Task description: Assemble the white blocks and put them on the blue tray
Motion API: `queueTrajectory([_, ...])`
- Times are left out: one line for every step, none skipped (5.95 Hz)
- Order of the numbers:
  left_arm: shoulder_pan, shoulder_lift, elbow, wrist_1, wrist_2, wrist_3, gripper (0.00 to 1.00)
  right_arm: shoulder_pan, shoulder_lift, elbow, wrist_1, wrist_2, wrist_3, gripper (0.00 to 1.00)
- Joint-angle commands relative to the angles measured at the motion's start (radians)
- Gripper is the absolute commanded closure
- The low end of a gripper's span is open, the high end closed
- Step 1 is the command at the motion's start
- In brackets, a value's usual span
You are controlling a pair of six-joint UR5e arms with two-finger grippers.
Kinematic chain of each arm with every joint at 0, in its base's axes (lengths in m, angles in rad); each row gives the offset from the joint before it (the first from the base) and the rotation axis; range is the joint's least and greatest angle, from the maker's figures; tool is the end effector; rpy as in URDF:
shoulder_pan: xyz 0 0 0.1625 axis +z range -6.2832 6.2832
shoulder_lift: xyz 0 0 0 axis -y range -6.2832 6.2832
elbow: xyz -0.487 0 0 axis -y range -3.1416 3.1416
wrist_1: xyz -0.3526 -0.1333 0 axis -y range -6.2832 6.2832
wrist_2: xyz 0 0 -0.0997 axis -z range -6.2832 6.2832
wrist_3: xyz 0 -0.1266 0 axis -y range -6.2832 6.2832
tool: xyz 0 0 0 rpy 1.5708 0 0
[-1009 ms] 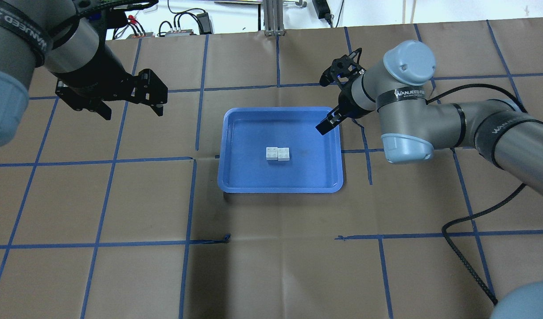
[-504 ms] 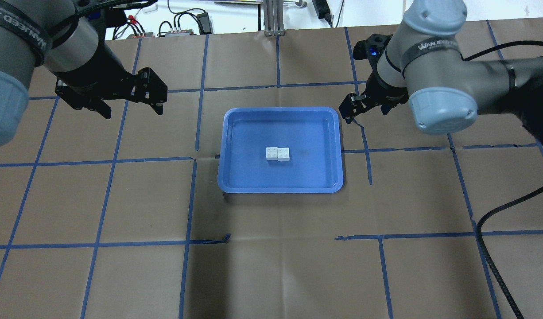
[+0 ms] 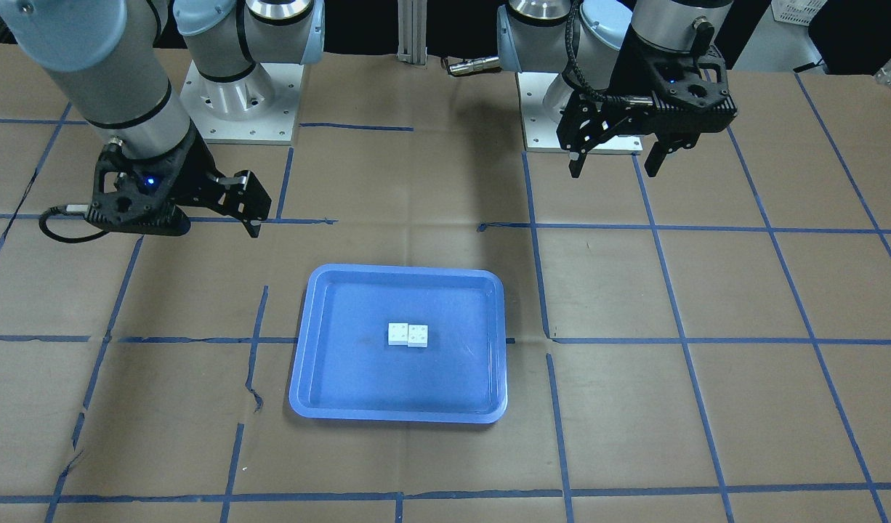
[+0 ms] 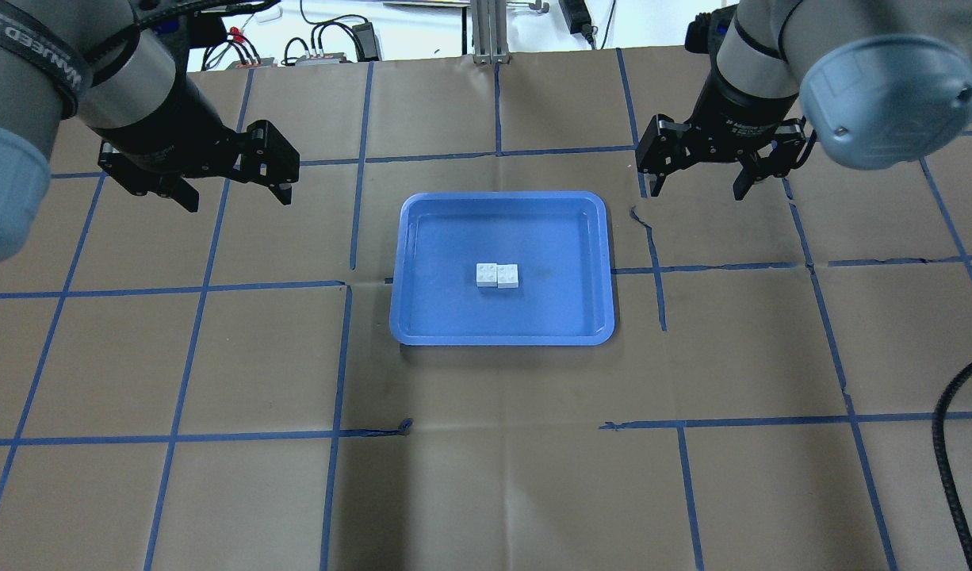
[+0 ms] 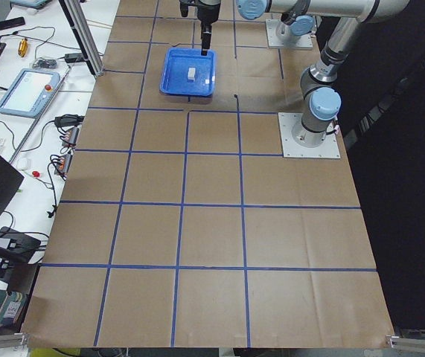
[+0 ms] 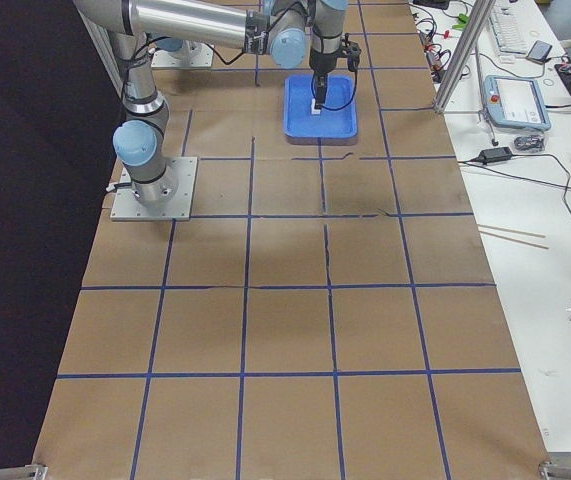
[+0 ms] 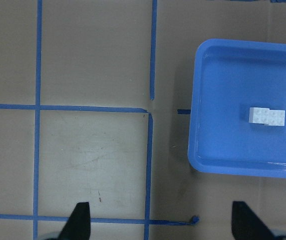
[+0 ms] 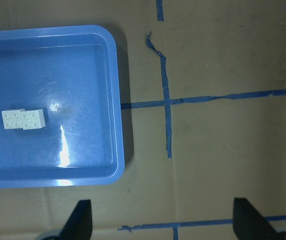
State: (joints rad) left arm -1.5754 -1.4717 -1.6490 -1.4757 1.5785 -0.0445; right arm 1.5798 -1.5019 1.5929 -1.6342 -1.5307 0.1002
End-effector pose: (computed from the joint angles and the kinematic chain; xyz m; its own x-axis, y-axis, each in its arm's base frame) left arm -0.1342 -0.4174 0.5403 -0.9992 -0.0405 -0.0025 -0.0399 0.9925 -0.1160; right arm 0.1427 -0.4796 0.4871 -0.9951 0.0921 -0.0371 0.0910 0.9954 0.0315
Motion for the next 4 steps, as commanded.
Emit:
queueTrajectory([0.0,0.001,0.0,0.0,-0.002,0.0,0.01,0.002,-0.024,-0.1,0.152,0.001,0.015,0.0])
queueTrajectory([0.0,-0.001,0.0,0.0,-0.002,0.0,0.01,0.002,-0.015,-0.114,0.168,0.001,0.015,0.0])
queueTrajectory([0.0,-0.001,0.0,0.0,-0.002,0.0,0.01,0.003,-0.014,-0.113,0.168,-0.003,0.015,0.0])
queueTrajectory([0.0,-0.004,0.0,0.002,-0.002,-0.001,0.01,0.003,-0.014,-0.111,0.168,-0.005,0.016,0.0])
